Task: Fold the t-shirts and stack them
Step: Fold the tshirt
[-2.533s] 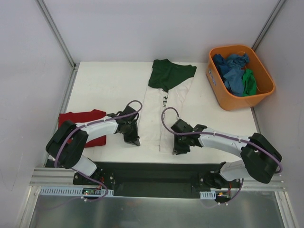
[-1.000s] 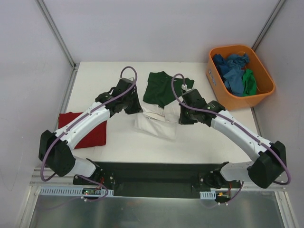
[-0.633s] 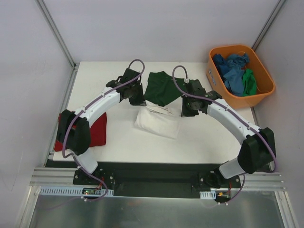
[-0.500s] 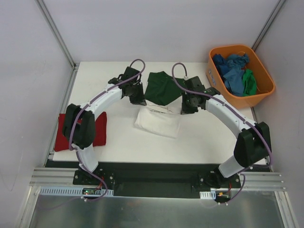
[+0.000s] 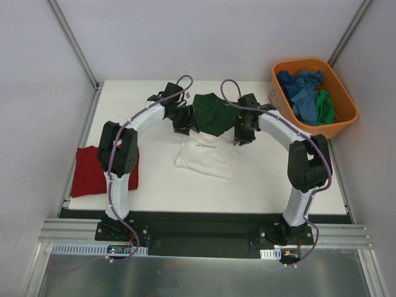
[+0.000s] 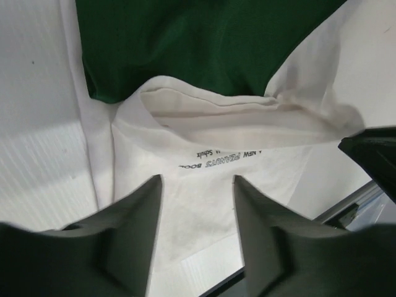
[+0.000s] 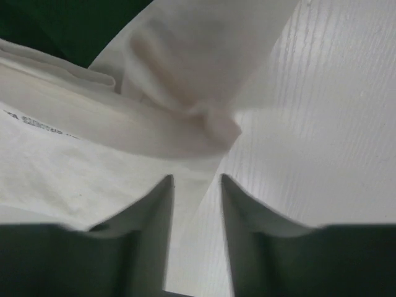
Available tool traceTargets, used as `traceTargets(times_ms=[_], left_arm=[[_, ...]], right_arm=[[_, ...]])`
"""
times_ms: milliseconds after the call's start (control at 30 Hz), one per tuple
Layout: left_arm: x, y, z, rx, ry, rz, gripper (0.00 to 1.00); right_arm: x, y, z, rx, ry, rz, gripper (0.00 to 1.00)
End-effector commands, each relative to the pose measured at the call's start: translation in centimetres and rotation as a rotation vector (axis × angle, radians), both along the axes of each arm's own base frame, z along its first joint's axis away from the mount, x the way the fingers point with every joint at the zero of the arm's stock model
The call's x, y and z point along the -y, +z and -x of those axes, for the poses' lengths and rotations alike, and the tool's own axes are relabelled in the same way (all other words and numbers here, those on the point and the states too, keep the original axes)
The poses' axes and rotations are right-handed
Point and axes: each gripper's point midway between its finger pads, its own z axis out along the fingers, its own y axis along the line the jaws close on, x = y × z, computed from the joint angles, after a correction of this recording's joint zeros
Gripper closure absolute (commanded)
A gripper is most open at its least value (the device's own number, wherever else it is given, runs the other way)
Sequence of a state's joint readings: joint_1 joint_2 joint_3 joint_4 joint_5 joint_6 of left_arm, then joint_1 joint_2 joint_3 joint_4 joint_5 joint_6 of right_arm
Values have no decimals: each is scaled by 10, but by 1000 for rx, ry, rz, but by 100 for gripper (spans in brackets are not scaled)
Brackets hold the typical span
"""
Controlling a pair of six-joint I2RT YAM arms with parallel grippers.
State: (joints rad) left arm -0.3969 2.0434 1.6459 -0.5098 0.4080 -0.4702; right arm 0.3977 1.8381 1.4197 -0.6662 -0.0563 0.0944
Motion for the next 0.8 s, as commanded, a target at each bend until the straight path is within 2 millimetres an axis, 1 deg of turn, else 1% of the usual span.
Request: traceTargets(times_ms=[0, 33, 67, 100, 133, 167, 200, 233, 267, 300, 333, 367, 400, 433, 467, 500, 533, 567, 600, 633, 667, 767], left_arm=[[5, 30, -8, 22, -41, 111, 28], [5, 36, -5, 32, -42, 116, 22], [2, 37, -1, 34, -36, 106, 8], [-2, 54, 3, 68, -27, 108, 1], [-5, 58, 8, 79, -18, 100, 1], [-12, 50, 19, 61, -8, 77, 1], [-18, 64, 25, 95, 13, 72, 1], [-22, 64, 33, 95, 23, 63, 1], [-29, 49, 48, 57, 34, 42, 1], [-35, 58, 57, 77, 56, 41, 1], [-39, 55, 65, 69, 68, 32, 1], [-47, 36, 81, 27, 78, 11, 1], [-52, 41, 89, 42, 96, 13, 1], [-55, 37, 97, 34, 101, 9, 1], [-61, 21, 111, -3, 106, -9, 1], [-63, 24, 116, 4, 114, -1, 1], [-64, 20, 122, -6, 113, 2, 1], [-67, 10, 131, -31, 116, -9, 1], [-68, 9, 134, -31, 122, -5, 1], [-69, 6, 136, -35, 123, -8, 1], [-72, -2, 142, -49, 124, -16, 1], [-75, -14, 142, -52, 127, -32, 5]], right_arm=[[4, 27, -18, 50, 19, 15, 48], [3, 31, -16, 53, 27, 8, 18], [2, 41, -14, 76, 33, -9, 4], [3, 40, -8, 70, 34, -15, 3], [0, 43, -4, 79, 26, -28, 3], [0, 55, 1, 110, 25, -44, 2], [2, 46, 14, 84, 24, -45, 2], [-4, 48, 20, 88, 34, -73, 2], [-6, 55, 29, 98, 31, -102, 2], [-9, 54, 36, 92, 37, -122, 2], [-13, 43, 51, 59, 52, -143, 1], [-16, 48, 59, 69, 42, -169, 1], [-16, 46, 66, 64, 41, -175, 1], [-17, 33, 81, 34, 46, -171, 0], [-18, 37, 88, 49, 51, -185, 0], [-19, 32, 95, 37, 47, -190, 0], [-23, 31, 103, 35, 67, -202, 1], [-22, 26, 115, 17, 76, -203, 0], [-22, 23, 120, 8, 71, -208, 0], [-24, 22, 127, -2, 85, -214, 3], [-22, 16, 136, -18, 85, -211, 3], [-24, 14, 145, -20, 87, -223, 3]])
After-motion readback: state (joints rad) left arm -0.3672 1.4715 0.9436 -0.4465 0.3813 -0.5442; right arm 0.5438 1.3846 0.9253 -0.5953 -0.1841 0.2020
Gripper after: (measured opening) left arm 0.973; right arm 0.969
